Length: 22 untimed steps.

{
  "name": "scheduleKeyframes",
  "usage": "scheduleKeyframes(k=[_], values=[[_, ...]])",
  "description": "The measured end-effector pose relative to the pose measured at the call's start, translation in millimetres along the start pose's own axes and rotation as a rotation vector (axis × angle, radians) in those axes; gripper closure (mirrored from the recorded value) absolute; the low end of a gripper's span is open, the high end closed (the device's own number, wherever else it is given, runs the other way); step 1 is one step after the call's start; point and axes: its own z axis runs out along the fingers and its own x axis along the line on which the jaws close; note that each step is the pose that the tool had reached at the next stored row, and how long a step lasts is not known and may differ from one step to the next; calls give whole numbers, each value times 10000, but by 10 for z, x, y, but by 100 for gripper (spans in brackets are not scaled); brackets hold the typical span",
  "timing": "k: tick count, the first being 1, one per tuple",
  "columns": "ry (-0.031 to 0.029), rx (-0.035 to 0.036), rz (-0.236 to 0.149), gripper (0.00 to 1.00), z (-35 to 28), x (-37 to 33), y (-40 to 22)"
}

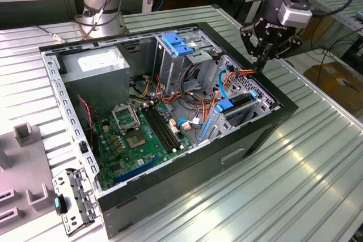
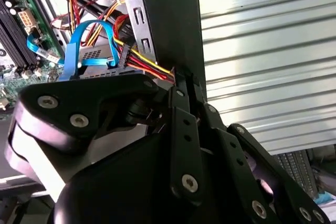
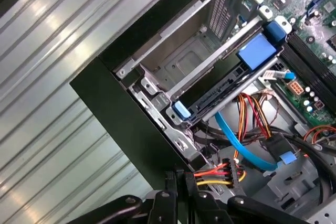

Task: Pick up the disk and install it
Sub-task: 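Insert the first disk wire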

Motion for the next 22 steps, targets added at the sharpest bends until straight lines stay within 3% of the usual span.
scheduleKeyframes(k=[1, 9, 13, 17, 19, 22], values=[[15, -18, -1, 82, -51, 6, 2], [9, -45, 195, 82, -53, -17, 23], [-25, -139, 949, 83, -41, -27, 31], [-34, -169, 1176, 83, -38, -62, 64], [-54, -229, 1649, 83, -37, -63, 64], [-69, -260, 1921, 83, -33, -76, 75]])
